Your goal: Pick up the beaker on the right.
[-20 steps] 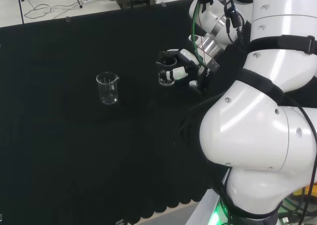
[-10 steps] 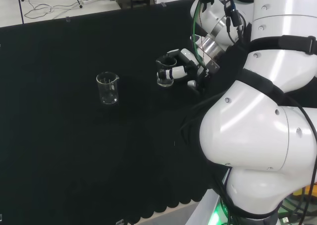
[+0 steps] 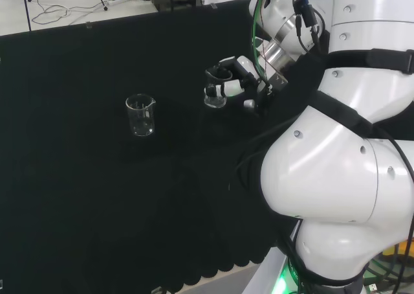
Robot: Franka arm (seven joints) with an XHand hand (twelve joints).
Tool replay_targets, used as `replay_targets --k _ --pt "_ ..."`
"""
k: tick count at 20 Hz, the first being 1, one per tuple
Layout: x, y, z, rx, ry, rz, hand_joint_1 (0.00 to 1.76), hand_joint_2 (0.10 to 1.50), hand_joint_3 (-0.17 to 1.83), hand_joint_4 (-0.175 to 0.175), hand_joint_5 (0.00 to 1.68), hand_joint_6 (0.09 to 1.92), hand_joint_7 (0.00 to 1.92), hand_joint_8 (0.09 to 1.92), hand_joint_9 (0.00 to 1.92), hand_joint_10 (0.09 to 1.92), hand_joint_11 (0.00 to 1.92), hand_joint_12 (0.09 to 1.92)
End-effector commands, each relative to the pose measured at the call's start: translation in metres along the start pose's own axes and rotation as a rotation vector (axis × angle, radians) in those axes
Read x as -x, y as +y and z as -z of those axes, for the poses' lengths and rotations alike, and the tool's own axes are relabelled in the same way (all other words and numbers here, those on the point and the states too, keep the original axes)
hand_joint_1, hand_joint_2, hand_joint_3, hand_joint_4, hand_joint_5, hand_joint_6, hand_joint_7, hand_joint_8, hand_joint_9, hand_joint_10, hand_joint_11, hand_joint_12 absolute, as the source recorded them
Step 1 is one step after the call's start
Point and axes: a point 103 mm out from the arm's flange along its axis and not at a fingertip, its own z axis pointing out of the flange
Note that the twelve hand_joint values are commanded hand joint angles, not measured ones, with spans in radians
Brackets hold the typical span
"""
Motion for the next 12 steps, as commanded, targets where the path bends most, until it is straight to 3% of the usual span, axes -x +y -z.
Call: replay_targets --k 1,12 --pt "-0.017 0.0 0.014 -0.007 -0.118 0.065 1.12 0.62 0.74 0.175 1.27 0.72 1.66 0.27 1.63 0.18 1.25 0.79" --pt "-0.047 -0.001 0.028 -0.097 -0.231 0.116 1.13 0.61 0.75 0.175 1.28 0.7 1.67 0.27 1.65 0.17 1.27 0.78"
